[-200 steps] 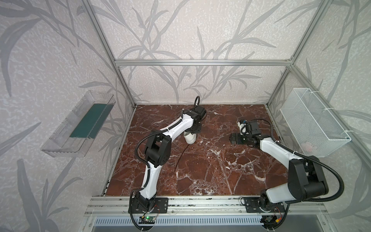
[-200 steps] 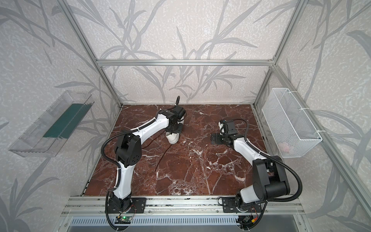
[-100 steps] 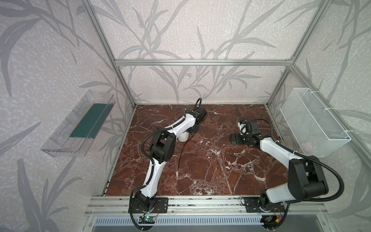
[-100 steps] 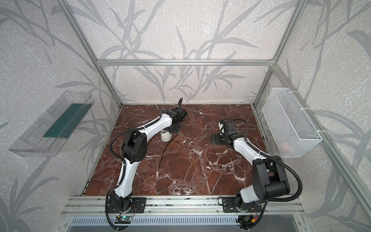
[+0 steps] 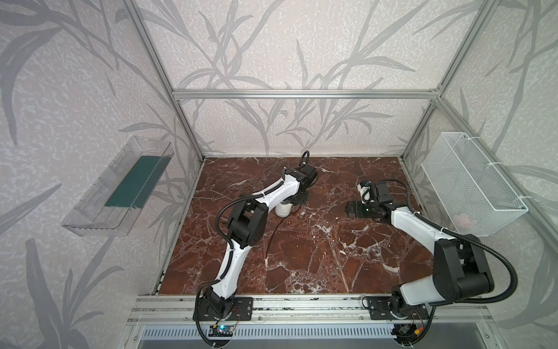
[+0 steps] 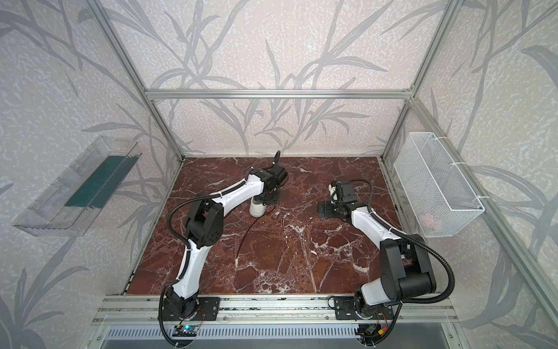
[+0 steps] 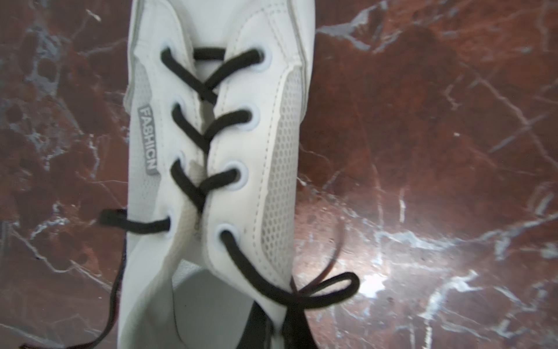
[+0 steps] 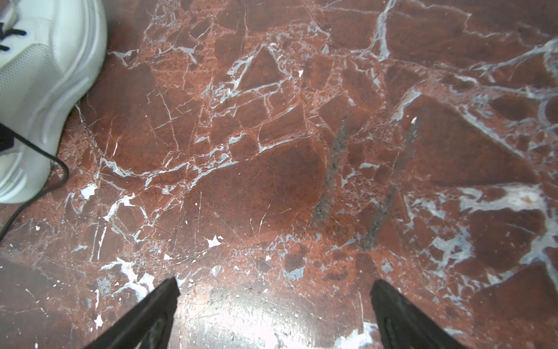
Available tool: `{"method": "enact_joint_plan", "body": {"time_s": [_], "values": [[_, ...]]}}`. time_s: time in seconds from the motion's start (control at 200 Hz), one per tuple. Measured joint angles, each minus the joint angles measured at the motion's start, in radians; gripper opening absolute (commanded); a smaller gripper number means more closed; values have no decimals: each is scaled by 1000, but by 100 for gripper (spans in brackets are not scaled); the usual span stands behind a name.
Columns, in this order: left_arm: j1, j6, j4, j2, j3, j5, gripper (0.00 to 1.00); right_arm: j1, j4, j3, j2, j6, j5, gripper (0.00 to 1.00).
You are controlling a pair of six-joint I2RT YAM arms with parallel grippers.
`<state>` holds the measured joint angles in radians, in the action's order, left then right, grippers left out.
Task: Tie the shoes
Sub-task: 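Carry the white sneaker with the left gripper to the table center and release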
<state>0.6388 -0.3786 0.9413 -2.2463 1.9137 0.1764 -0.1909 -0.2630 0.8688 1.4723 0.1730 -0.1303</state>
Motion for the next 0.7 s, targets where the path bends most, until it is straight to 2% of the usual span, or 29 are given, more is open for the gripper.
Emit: {"method": "enact_joint_plan", "body": {"time_s": [0.35,0.55,0.7], "values": [[130,-150,-50,7,11,-162,5,7,-6,0,-29,-8,29,99],[154,-183,-37,-23,95,-162,3,20,-6,0,-45,-5,35,99],[136,-232,-85,-27,83,-152,4,21,-6,0,-46,5,36,99]]}}
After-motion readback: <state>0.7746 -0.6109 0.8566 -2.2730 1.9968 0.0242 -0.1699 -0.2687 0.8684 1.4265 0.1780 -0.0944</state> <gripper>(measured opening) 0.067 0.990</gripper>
